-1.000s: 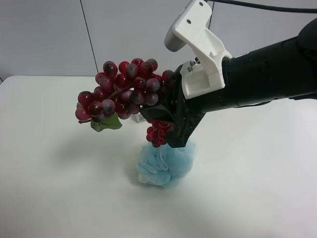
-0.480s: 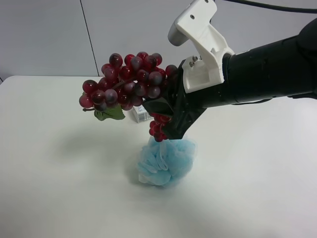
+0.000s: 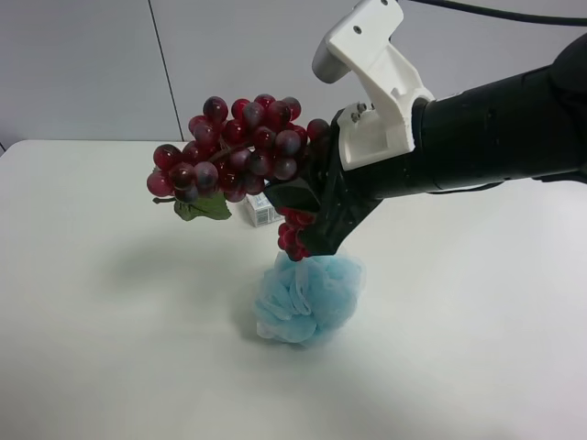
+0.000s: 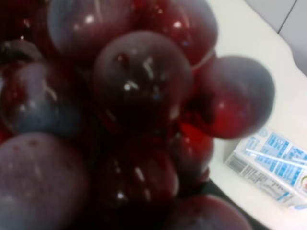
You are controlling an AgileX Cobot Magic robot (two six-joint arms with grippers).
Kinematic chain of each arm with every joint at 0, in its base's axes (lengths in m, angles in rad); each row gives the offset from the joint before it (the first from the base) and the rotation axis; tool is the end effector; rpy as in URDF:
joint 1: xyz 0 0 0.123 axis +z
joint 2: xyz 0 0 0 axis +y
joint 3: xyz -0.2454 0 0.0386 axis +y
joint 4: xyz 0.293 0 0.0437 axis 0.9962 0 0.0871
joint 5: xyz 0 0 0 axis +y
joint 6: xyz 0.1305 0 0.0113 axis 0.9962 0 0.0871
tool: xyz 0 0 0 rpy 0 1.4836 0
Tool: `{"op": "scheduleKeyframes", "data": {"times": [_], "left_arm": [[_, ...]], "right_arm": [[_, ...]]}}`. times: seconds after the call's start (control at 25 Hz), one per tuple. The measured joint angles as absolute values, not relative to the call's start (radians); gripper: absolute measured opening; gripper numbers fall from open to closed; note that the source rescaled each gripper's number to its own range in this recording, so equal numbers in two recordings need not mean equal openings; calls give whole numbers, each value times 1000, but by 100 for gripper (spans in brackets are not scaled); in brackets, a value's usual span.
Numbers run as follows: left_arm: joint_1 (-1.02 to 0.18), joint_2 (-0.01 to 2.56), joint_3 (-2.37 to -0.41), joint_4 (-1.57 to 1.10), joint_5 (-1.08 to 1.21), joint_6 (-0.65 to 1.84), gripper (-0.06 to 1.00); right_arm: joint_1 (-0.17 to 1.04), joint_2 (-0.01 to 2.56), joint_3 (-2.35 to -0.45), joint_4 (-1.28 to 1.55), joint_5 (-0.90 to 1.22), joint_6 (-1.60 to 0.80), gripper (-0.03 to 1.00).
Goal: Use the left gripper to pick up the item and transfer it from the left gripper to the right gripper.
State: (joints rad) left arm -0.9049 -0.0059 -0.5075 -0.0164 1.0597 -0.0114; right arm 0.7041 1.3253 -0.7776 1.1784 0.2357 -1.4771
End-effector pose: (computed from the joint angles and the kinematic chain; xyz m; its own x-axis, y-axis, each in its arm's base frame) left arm 0.0637 -0.0841 0.2840 -0.2891 0.3366 -0.8962 0.7887 0.6143 -0.0237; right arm 0.2557 0.2544 0.1881 -0.1463 -0.5134 -0.8456 -0.8571 0.4926 -0.1509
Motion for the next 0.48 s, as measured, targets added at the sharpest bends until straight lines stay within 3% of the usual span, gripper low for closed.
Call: {"op": "scheduleKeyframes", "data": {"times": [0.32, 0.48], "left_arm": [[-797, -6, -507, -16, 1060, -12, 100], [-663, -6, -507, -16, 1060, -12, 100]], "right_arm": [[704, 1324, -787, 1144, 239, -1348, 0], [704, 1324, -852, 1019, 252, -1191, 0]]}}
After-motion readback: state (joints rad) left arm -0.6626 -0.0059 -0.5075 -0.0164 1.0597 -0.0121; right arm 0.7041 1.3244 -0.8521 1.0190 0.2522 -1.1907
